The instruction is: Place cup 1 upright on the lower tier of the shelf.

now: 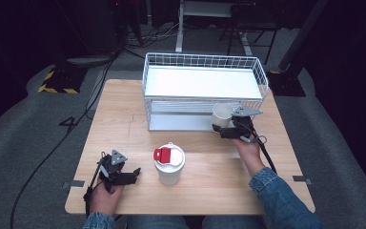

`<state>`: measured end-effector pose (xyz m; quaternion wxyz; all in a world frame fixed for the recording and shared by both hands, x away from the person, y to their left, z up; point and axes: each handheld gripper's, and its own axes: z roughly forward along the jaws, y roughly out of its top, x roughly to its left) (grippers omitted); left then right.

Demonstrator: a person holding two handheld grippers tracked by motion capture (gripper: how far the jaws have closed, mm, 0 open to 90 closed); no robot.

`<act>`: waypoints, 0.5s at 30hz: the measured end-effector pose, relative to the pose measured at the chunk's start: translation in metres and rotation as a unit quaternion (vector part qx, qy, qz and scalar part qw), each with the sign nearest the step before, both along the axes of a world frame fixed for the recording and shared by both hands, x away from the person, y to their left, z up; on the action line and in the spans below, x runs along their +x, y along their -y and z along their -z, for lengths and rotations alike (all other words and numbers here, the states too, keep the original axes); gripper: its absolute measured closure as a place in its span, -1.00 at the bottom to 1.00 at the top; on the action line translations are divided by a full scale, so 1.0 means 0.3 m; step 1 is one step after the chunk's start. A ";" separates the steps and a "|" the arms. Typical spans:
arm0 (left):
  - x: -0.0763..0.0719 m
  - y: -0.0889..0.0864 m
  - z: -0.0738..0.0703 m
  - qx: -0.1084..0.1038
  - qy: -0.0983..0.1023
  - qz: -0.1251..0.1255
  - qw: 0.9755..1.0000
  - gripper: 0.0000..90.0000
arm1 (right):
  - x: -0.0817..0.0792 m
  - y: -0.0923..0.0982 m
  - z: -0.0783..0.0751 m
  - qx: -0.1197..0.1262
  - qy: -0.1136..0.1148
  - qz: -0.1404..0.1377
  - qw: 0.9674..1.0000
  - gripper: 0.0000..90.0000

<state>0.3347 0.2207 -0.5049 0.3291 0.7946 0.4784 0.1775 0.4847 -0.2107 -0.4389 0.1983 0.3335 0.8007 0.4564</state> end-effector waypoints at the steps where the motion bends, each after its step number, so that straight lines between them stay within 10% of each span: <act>1: 0.000 0.000 0.000 0.000 0.000 0.000 1.000 -0.67 | 0.010 -0.014 -0.002 0.006 0.002 -0.002 1.000 -0.48; 15: 0.000 0.000 0.000 0.000 0.000 0.000 1.000 -0.67 | 0.062 -0.111 0.019 -0.005 0.011 -0.012 1.000 -0.48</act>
